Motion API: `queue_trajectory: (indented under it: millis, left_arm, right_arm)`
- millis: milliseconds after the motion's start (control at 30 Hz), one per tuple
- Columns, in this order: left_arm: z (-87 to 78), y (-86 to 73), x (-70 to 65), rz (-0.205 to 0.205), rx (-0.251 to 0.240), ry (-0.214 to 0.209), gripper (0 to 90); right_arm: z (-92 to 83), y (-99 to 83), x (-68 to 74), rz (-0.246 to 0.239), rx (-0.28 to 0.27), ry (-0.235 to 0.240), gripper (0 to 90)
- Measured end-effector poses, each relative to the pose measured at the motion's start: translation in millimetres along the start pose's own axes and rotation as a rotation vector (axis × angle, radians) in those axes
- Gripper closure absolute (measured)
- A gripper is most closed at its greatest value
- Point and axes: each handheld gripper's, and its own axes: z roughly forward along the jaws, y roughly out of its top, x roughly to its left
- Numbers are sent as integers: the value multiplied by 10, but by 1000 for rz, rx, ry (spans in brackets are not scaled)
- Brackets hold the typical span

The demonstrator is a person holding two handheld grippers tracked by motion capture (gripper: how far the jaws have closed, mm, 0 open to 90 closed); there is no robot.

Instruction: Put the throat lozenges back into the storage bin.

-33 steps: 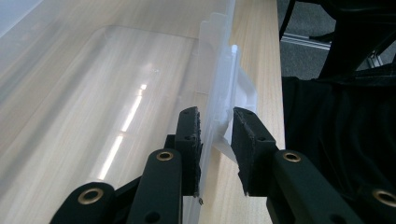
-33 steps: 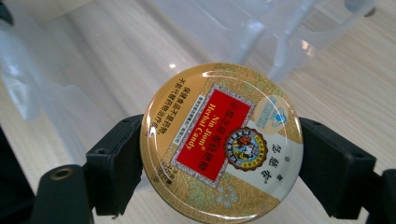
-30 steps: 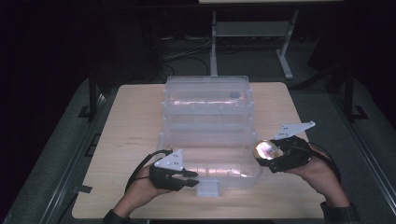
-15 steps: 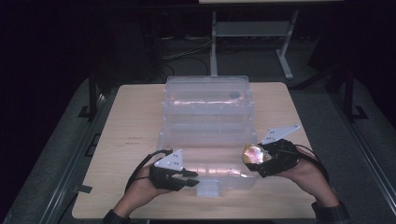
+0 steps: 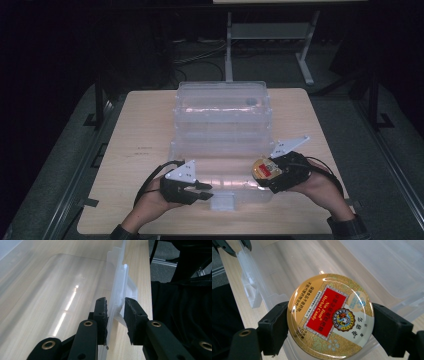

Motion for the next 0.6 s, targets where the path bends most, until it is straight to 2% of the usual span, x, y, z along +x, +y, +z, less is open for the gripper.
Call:
queue_trajectory:
  millis: [600]
  left_arm:
    - [-1, 0, 1, 3, 1, 2, 718]
  right_arm:
    - [74, -7, -27, 13, 6, 23, 195]
